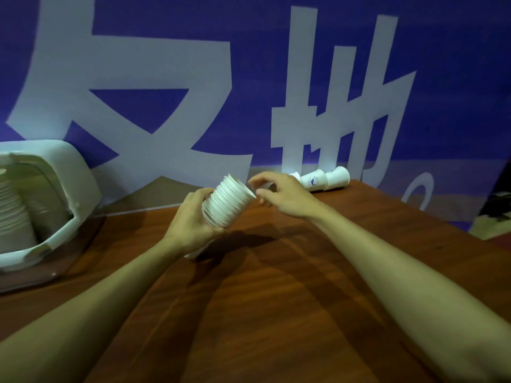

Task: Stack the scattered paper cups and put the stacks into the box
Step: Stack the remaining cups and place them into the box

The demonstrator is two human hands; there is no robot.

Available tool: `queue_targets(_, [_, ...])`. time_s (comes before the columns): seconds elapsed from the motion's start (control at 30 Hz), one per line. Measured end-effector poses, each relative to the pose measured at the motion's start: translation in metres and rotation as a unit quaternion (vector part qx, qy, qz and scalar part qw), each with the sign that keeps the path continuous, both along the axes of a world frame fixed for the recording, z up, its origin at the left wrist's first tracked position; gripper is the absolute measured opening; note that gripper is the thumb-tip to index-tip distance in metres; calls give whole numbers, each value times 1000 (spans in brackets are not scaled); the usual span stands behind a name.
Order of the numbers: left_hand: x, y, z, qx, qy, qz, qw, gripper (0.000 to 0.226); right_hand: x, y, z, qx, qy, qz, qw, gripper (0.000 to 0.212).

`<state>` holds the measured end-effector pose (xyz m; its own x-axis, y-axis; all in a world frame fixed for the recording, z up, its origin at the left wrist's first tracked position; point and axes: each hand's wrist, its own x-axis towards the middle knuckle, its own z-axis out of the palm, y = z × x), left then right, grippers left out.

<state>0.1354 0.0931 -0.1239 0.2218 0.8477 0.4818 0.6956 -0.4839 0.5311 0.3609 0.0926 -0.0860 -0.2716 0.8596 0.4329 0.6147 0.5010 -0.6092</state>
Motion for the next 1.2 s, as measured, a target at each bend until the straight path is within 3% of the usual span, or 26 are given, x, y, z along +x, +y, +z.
queue_targets(0.17, [17, 18, -1, 9, -49, 5, 999, 86, 39, 41, -17, -26, 72, -208, 975, 32])
queue_targets(0.47, [52, 87, -13, 23, -18, -2, 1000, 86, 98, 152, -70, -91, 107, -337, 931, 54])
queue_targets(0.53, [57, 98, -15, 19, -10, 0, 1000, 86, 103, 164, -79, -94, 116, -336, 930, 51])
queue_targets(0.67, [66, 111, -21, 6, 10, -2, 1000, 83, 103, 175, -94, -84, 106, -319, 938, 19])
queue_targets(0.77, [68, 107, -23, 6, 34, -12, 999, 81, 98, 167, -94, -72, 144, -290, 944, 6])
queue_targets(1.03, [46, 66, -13, -25, 37, 23, 999, 90, 74, 90, -45, 16, 179, -182, 967, 4])
queue_targets(1.2, [36, 27, 2, -14, 26, 10, 1000, 88, 51, 36, -12, 33, 78, -84, 993, 10])
